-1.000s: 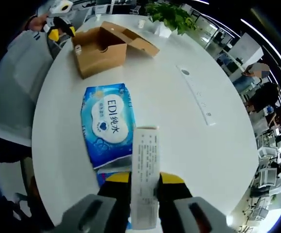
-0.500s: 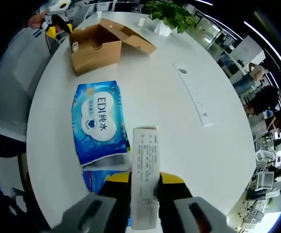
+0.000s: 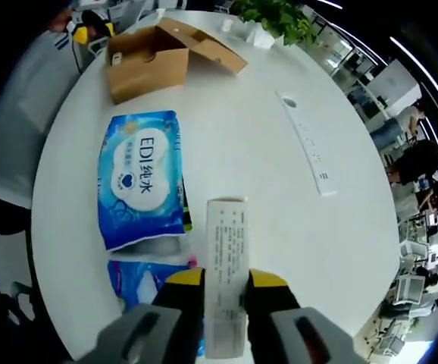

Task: Operate the shoe box by opening the lid, removing the specified soft item, and placing it in the target area until the item is outside and the box remains undamaged.

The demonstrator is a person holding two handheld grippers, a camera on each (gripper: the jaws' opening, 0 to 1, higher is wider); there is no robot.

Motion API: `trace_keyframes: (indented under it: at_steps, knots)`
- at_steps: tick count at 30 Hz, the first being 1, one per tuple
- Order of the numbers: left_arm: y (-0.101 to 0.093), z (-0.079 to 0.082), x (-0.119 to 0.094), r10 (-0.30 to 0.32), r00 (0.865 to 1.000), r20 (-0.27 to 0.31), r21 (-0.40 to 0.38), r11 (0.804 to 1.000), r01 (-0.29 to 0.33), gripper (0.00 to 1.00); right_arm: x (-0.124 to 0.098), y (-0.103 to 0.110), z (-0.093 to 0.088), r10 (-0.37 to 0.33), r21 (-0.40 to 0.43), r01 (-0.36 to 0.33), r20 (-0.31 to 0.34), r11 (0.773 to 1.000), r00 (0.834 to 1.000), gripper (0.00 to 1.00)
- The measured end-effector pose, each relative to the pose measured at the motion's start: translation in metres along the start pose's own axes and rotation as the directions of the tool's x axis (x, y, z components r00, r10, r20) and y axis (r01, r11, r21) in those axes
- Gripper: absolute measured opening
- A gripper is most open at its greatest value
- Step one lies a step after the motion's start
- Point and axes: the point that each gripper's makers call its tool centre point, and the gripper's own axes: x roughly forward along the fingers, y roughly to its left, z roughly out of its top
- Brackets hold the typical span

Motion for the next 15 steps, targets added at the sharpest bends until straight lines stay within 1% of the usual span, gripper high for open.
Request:
trace_keyframes:
  at_steps: [3, 6, 10, 15]
  knots:
    - [-0.001, 0.000, 0.002, -0.002, 1.000, -0.003, 0.002, 1.000, 0.002, 0.44, 0.006, 0.000, -0.004, 0.004, -0.021, -0.005, -0.015, 1.000, 1.000, 0.17]
    - [-0.002, -0.001, 0.004, -0.004, 1.000, -0.007, 0.001, 1.000, 0.004, 0.44, 0.008, 0.000, -0.005, 0.013, -0.026, -0.013, -0.013, 1.000, 1.000, 0.17]
    - [-0.003, -0.003, 0.007, -0.007, 1.000, -0.010, -0.003, 1.000, 0.007, 0.44, 0.013, 0.003, -0.009, 0.025, -0.070, -0.027, -0.034, 0.997, 0.999, 0.17]
    - [-0.005, -0.005, 0.009, -0.012, 1.000, -0.017, -0.002, 1.000, 0.012, 0.44, 0.016, 0.004, -0.012, 0.033, -0.066, -0.036, -0.038, 0.997, 0.999, 0.17]
